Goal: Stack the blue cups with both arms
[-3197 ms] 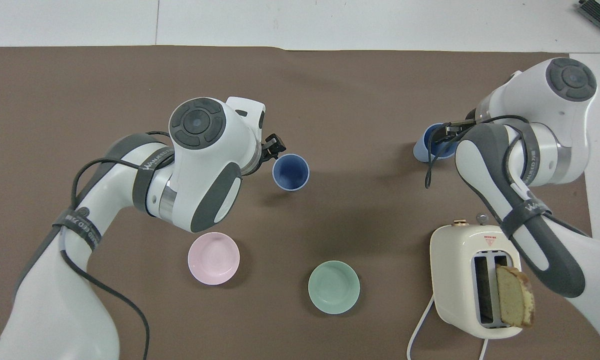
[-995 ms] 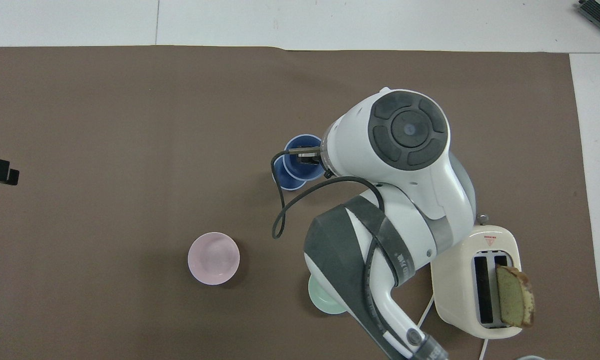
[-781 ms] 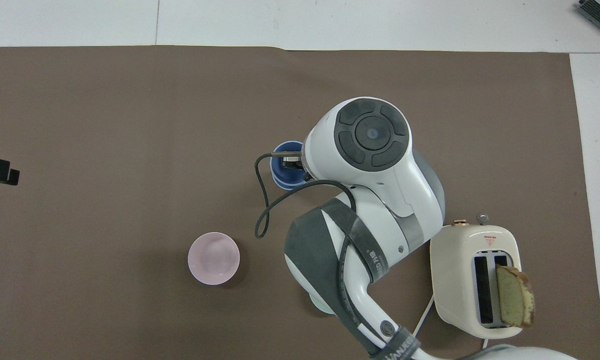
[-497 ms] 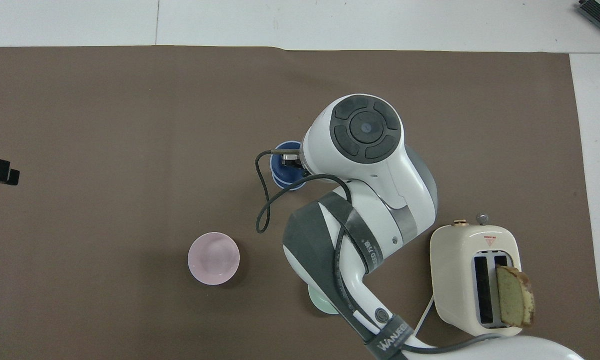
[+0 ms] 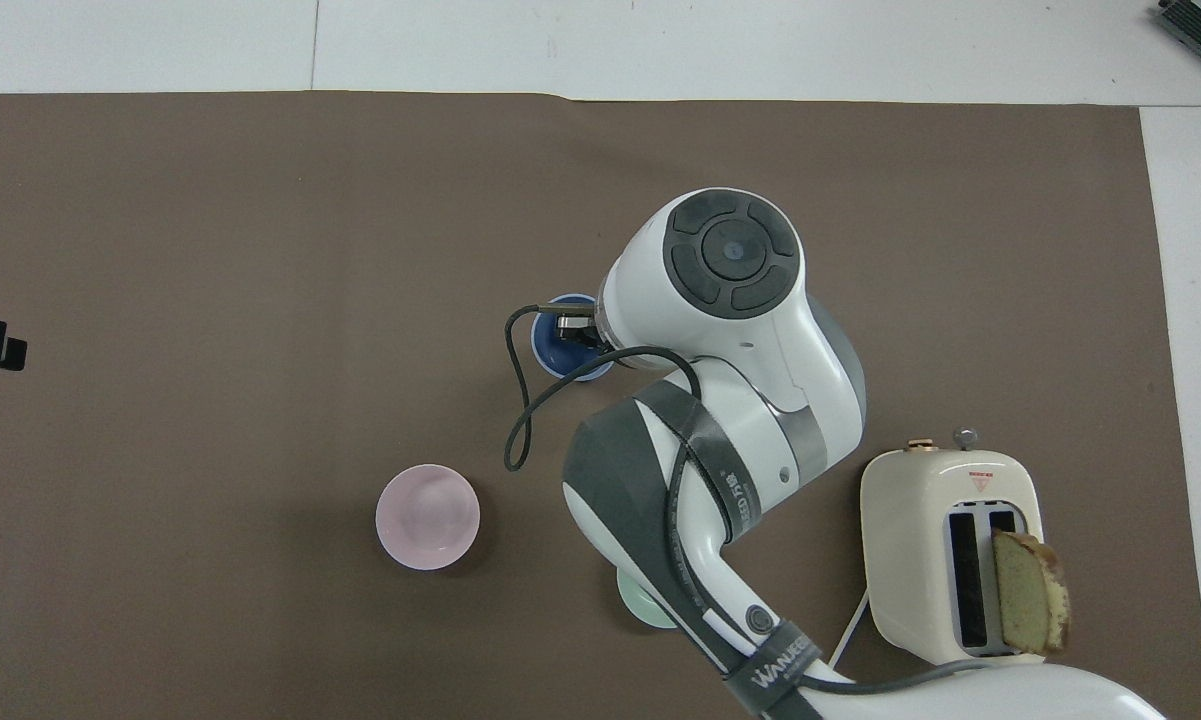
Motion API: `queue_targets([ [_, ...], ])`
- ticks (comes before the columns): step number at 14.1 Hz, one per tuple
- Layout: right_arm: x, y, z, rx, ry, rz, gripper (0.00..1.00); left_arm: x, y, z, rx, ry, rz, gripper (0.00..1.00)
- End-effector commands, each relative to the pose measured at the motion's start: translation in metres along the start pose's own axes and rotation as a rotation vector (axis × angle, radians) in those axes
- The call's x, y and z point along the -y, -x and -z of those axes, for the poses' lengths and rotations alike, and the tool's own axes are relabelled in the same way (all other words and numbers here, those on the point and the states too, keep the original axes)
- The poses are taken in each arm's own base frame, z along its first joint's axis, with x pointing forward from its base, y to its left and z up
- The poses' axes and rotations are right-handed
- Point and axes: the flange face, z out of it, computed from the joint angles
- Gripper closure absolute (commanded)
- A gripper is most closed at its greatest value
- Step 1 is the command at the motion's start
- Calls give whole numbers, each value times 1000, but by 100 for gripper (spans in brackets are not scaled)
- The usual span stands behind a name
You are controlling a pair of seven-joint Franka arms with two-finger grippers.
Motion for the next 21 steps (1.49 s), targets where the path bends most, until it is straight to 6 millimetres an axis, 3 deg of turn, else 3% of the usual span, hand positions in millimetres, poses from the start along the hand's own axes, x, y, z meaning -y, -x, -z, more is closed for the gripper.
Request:
queue_targets([
  [1,-4,1,-8,9,5,6,100,-3,6,2,2,6,3,0],
  [7,-8,-2,-14,-2,-1,8,99,-3,6,2,2,6,5,0],
  [9,-9,-6,-13,-17,-13,-1,87,-3,6,2,2,6,5,0],
  [10,-10,-8,-12,-19,-13,-1,80,-3,6,2,2,6,5,0],
  [11,-12,-9,-10,-24,-12,-1,52,-3,6,2,2,6,5,0],
  [12,-11,-10,-8,-28,-13,0,35,-3,6,3,0,6,5,0],
  [14,-11,-9,-3,-33,-17,-5,19,-3,6,2,2,6,5,0],
  [15,-15,-11,7,-41,-18,-9,14,-3,6,2,2,6,5,0],
  [16,-25,-15,26,-64,-27,-23,0,-3,6,2,2,6,5,0],
  [21,-98,-29,105,-126,4,-93,0,-3,6,2,2,6,5,0],
])
